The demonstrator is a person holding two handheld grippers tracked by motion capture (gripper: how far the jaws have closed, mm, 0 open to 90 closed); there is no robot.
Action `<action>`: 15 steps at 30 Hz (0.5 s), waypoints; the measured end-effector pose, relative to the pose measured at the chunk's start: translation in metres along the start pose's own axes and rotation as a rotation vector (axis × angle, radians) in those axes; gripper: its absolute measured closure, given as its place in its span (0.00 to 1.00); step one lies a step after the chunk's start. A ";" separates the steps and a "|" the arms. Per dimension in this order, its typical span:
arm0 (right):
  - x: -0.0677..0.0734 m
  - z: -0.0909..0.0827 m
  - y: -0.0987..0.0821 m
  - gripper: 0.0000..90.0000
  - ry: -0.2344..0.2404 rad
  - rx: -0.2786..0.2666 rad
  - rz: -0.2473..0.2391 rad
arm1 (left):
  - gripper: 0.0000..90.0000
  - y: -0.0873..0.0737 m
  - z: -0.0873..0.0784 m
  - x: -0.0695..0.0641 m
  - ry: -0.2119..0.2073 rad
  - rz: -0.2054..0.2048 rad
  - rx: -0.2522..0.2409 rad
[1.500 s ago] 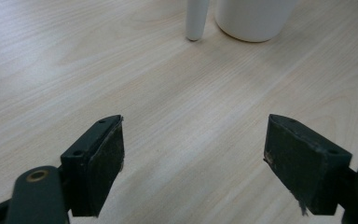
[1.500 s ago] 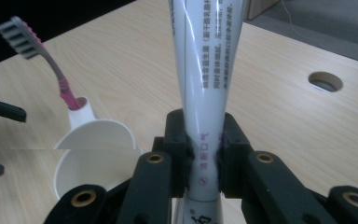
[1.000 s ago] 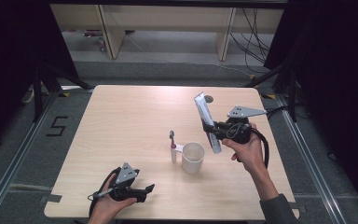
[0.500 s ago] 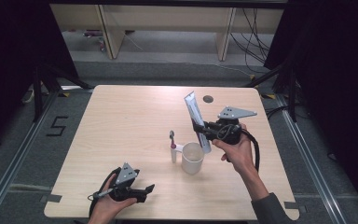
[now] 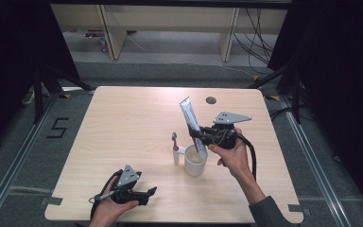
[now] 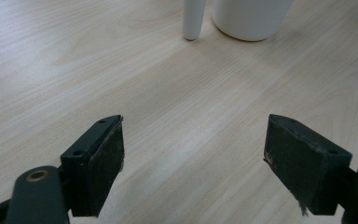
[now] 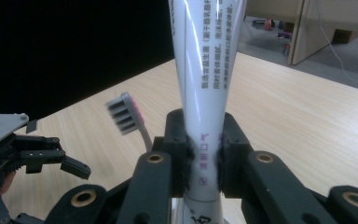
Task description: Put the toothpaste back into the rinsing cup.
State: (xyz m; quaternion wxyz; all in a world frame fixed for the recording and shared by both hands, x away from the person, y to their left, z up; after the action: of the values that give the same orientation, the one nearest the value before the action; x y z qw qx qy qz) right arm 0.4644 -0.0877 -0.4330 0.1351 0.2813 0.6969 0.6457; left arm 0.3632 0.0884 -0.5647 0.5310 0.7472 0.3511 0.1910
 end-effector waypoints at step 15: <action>0.002 0.009 -0.033 0.86 0.028 0.046 -0.002 | 0.22 -0.001 -0.001 0.001 -0.006 0.021 0.016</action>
State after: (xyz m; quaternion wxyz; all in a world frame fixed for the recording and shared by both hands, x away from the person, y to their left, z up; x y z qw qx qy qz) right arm 0.4607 -0.0793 -0.4657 0.1193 0.2746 0.7135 0.6335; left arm 0.3624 0.0901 -0.5656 0.5239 0.7558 0.3430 0.1913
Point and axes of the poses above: each handheld gripper's, and its own axes: z roughly forward along the jaws, y roughly out of its top, x roughly to its left, the point moved 10 cm from there along z, roughly forward along the jaws, and after that the axes turned 15 degrees about -x, right-handed, at the moved point
